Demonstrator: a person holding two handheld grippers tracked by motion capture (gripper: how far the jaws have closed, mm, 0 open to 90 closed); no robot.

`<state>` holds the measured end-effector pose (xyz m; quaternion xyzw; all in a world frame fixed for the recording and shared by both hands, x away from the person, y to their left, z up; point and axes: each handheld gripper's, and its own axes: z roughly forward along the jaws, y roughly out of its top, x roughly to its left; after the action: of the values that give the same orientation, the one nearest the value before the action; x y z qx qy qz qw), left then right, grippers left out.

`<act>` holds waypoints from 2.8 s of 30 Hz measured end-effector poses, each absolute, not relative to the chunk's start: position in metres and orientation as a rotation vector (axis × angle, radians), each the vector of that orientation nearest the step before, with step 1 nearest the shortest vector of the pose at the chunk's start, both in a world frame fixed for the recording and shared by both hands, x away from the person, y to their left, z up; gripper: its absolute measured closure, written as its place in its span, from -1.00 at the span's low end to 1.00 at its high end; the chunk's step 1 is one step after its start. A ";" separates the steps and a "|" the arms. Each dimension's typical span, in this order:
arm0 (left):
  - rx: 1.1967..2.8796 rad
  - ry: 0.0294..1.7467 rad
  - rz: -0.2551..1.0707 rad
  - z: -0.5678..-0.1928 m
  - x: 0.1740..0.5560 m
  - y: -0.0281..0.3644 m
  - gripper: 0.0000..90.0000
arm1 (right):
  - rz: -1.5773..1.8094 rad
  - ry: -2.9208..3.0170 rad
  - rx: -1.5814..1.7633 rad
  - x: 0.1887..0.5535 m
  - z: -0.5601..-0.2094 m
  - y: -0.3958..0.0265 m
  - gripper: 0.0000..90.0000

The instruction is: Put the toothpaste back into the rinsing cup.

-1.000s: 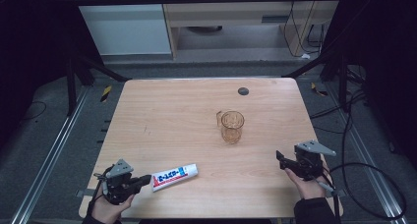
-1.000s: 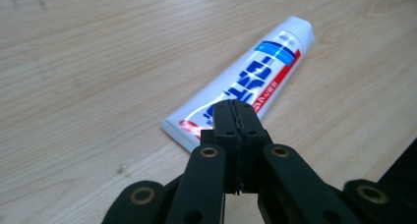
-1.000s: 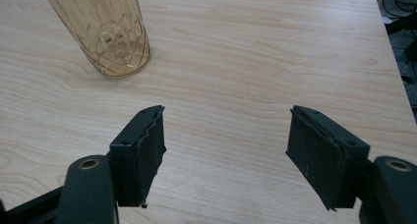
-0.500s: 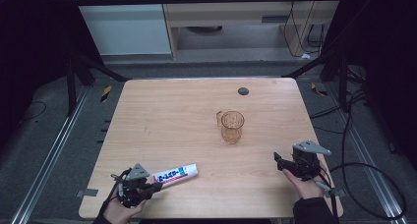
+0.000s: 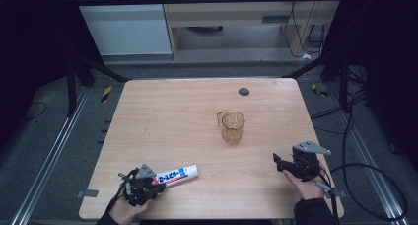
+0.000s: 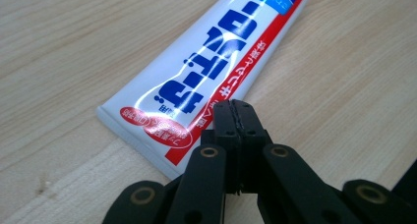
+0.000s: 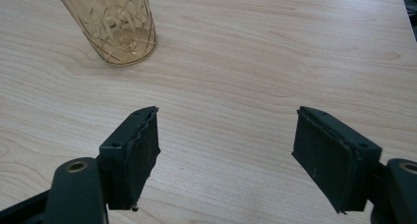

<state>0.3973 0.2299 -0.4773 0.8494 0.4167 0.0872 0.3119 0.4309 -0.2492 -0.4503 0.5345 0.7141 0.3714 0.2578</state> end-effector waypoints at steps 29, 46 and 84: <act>2.143 1.221 0.347 -0.479 0.444 0.223 0.99 | 1.029 1.944 1.445 0.434 -0.454 -0.249 -0.46; 2.150 1.219 0.346 -0.479 0.473 0.200 0.99 | 1.024 1.947 1.452 0.435 -0.457 -0.249 -0.47; 2.203 1.031 0.352 -0.440 0.474 0.176 0.69 | 1.004 1.955 1.452 0.436 -0.460 -0.250 -0.48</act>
<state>0.4740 0.1755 -0.4396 0.8444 0.3952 0.1348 0.3356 0.4363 -0.2503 -0.4602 0.5335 0.7186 0.3689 0.2510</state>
